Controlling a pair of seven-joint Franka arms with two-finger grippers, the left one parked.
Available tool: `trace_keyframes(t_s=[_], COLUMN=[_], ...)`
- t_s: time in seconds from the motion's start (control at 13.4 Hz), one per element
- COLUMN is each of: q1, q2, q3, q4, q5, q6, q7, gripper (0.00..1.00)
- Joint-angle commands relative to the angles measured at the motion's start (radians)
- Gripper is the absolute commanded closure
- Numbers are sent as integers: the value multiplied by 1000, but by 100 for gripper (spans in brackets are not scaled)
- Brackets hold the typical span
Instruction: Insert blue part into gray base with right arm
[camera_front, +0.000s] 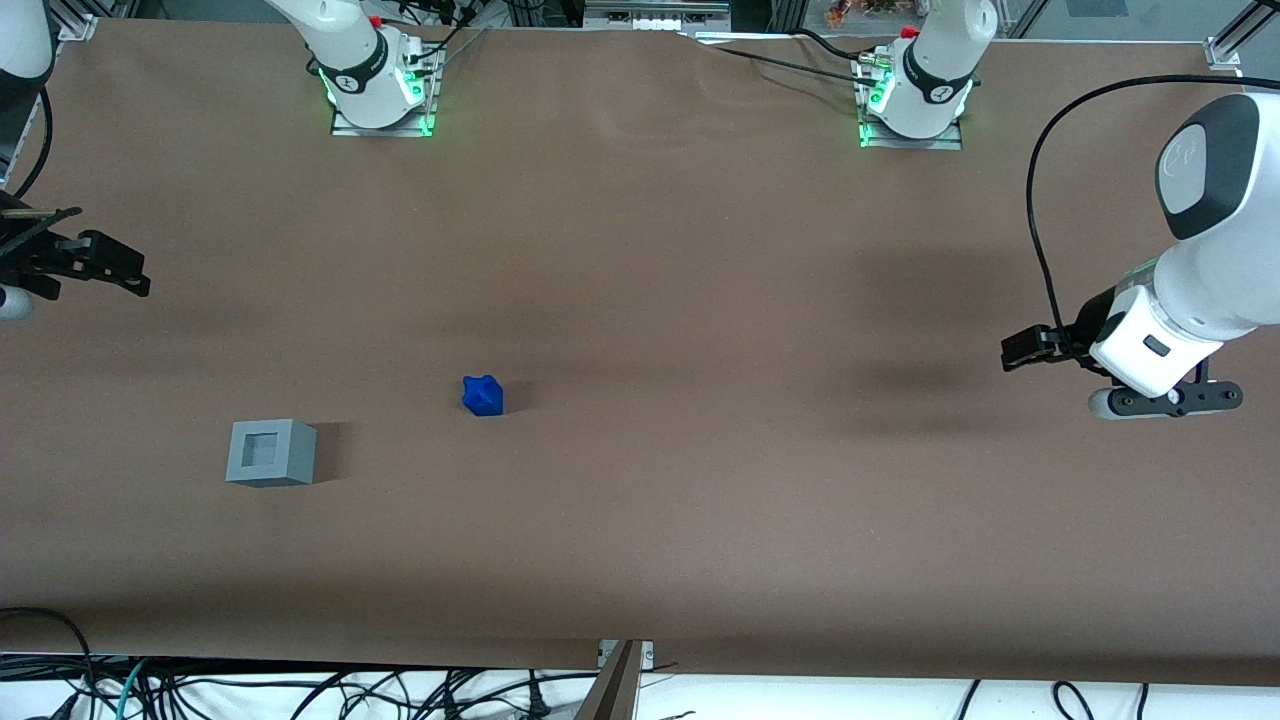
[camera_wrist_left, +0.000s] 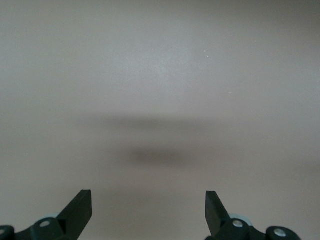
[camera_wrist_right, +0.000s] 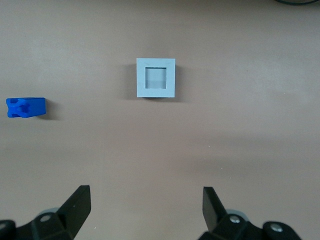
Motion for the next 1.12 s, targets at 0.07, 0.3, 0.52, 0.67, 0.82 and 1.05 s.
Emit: trace_keyframes(t_s=[0.07,0.3,0.52,0.67,0.82,1.05], q1=[-3,-3,-3,-1,0,17], q2=[8,8,8,10,34,46], q3=[2,2,2,3,3,5], q4=[24,24,24,24,24,21], q5=[2,2,1,1,1,4], q6=[-12,-12,-12,-10,-9,-2], q7=[11,11,11,10,13,10], gripper=[1,1,1,1,1,1])
